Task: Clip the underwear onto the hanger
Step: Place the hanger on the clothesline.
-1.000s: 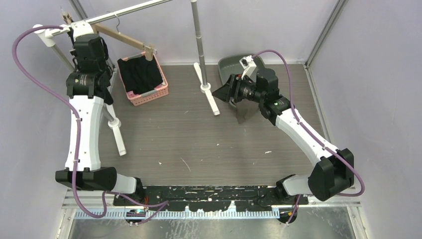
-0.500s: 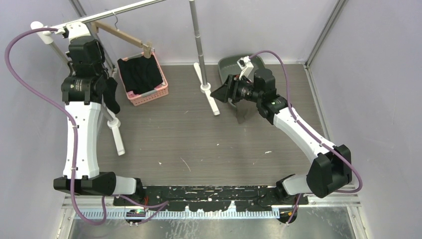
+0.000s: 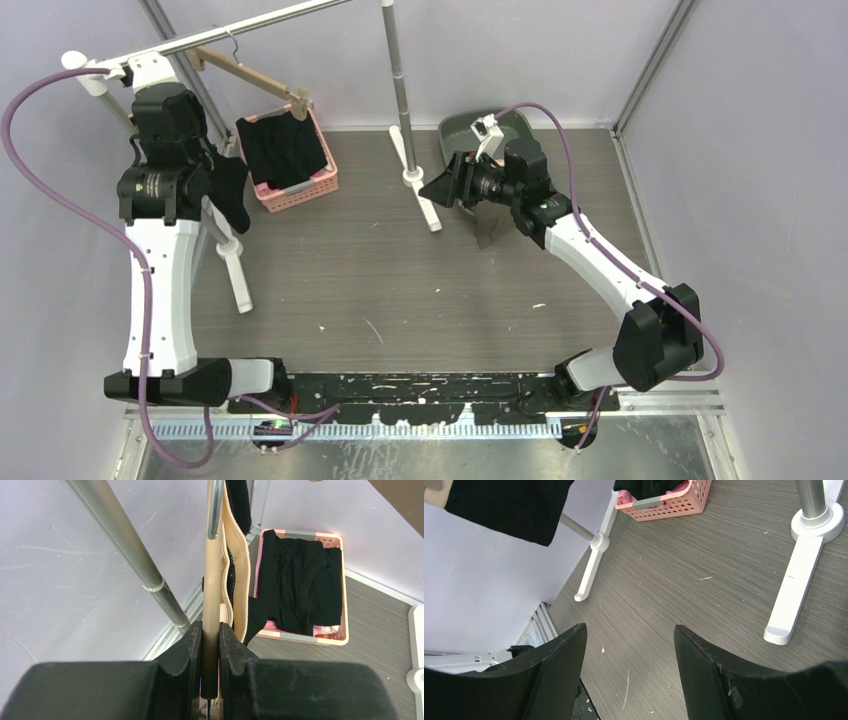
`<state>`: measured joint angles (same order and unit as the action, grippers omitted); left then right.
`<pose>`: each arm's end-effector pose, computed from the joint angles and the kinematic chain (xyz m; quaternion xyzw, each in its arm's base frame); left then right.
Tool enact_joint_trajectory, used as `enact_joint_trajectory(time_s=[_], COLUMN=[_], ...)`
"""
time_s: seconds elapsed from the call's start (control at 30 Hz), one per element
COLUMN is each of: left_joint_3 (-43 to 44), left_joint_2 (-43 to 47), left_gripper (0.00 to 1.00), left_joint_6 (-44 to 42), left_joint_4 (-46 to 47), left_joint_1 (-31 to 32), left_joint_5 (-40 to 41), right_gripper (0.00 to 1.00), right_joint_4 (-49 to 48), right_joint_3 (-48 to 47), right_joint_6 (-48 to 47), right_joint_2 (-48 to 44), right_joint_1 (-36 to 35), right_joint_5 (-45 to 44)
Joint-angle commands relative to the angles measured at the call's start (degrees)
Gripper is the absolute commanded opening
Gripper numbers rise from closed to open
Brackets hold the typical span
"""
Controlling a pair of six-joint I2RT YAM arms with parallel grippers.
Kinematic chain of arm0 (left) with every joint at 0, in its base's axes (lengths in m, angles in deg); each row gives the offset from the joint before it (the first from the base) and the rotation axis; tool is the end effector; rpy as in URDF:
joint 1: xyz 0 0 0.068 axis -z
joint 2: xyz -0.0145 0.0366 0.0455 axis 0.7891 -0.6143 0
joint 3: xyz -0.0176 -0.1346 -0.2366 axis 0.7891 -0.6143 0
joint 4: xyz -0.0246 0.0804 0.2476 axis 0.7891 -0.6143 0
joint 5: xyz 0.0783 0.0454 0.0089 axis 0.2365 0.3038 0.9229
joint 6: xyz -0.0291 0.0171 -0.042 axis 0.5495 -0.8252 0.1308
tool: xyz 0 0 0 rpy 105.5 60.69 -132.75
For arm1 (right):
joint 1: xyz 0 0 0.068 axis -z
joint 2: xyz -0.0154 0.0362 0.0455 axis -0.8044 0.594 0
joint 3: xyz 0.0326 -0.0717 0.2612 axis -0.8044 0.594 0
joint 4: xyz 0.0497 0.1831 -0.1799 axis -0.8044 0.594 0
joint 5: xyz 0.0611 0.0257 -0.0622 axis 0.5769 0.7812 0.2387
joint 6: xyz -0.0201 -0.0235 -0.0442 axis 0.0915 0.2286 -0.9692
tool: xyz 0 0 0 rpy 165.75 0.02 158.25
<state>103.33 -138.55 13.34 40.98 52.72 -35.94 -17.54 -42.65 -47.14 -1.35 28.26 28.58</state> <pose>0.2326 0.0175 0.5127 -0.2132 0.7580 0.2011 0.5826 0.2889 0.1575 0.3408 -0.1472 0.7651 0.4614 0.4243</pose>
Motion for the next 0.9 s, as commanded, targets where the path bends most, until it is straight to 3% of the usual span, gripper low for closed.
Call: enact_joint_trajectory(time_s=[0.0, 0.87], left_joint_3=[0.2, -5.0], left_joint_2=[4.7, 9.2], left_gripper=[0.0, 0.0], left_joint_6=[1.5, 4.6], left_joint_4=[6.6, 7.3], left_joint_1=[-0.3, -0.3], left_joint_5=[-0.5, -4.5], right_gripper=[0.7, 0.7], right_joint_4=[-4.1, -4.9], right_joint_3=[-1.5, -1.5], right_joint_6=[0.1, 0.2], right_joint_2=[-0.3, 0.1], right_joint_1=[-0.4, -1.1], right_joint_5=[0.8, 1.3])
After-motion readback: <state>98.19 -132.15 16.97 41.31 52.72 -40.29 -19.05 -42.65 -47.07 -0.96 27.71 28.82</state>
